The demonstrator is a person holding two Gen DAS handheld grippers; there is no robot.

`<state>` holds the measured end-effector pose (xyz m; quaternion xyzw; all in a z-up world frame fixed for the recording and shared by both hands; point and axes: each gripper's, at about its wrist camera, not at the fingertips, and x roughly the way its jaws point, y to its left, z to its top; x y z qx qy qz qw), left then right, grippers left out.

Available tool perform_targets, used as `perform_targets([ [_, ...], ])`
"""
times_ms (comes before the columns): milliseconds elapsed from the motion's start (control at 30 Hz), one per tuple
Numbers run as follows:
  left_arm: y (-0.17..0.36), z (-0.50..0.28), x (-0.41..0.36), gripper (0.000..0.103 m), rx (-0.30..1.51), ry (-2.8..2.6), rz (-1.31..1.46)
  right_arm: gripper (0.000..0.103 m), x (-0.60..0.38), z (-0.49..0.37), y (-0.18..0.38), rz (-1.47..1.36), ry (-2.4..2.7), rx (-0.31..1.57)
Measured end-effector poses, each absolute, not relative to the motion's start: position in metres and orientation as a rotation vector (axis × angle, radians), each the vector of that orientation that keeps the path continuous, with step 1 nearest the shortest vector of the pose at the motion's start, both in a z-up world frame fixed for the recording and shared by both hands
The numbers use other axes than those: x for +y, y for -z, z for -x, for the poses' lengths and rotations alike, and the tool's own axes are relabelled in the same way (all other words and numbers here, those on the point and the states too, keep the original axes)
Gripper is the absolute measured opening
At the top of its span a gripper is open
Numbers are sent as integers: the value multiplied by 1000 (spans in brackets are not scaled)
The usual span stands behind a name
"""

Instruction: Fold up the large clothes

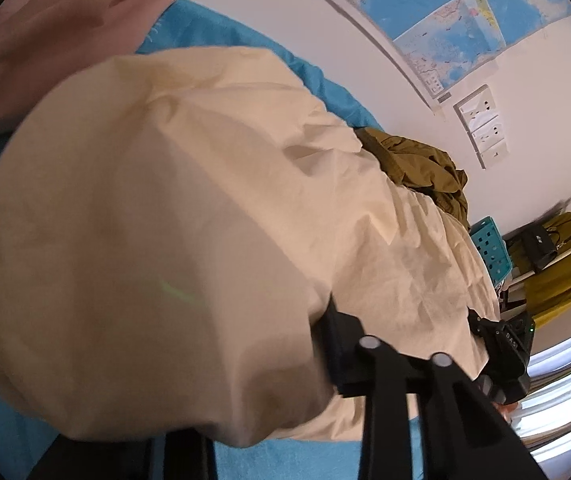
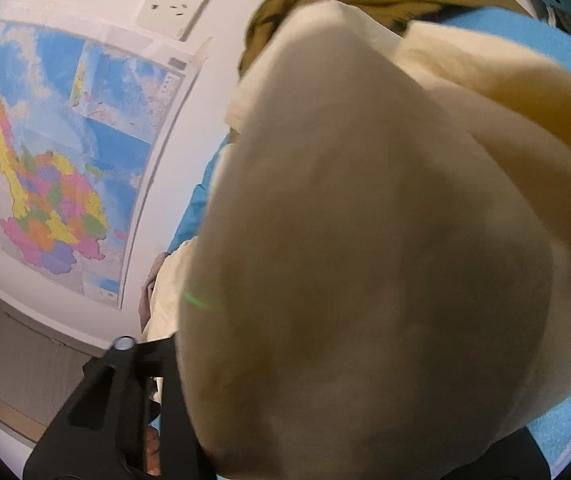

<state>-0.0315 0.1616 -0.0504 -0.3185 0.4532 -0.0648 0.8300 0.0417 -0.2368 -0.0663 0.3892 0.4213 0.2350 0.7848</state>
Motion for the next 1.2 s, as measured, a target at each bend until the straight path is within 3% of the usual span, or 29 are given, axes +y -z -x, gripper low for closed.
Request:
perform_targets([
  [133, 43, 34, 157, 18, 944, 128, 621, 31, -233, -39, 56, -788, -527, 899],
  [167, 42, 35, 155, 18, 941, 125, 598, 38, -233, -40, 56, -788, -529, 910],
  [200, 41, 34, 153, 18, 942, 121, 572, 51, -234, -42, 58, -799, -531, 919],
  [267, 41, 32, 152, 20, 951, 121, 569, 64, -236, -46, 67, -860, -548, 941],
  [433, 50, 21, 160, 28, 985, 146, 616, 65, -234, -53, 71, -864, -533, 929],
  [500, 52, 19, 159, 29, 990, 149, 611, 59, -233, -54, 71, -848, -527, 931],
  [600, 51, 21, 157, 27, 987, 144, 602, 38, -233, -56, 74, -840, -518, 942],
  [700, 45, 23, 150, 21, 977, 124, 550, 28, -232, -53, 70, -818, -527, 927],
  [867, 36, 26, 147, 15, 961, 120, 509, 21, -229, -47, 55, -763, -538, 903],
  [1200, 22, 27, 150, 12, 936, 152, 474, 18, -214, -52, 37, -699, -551, 881],
])
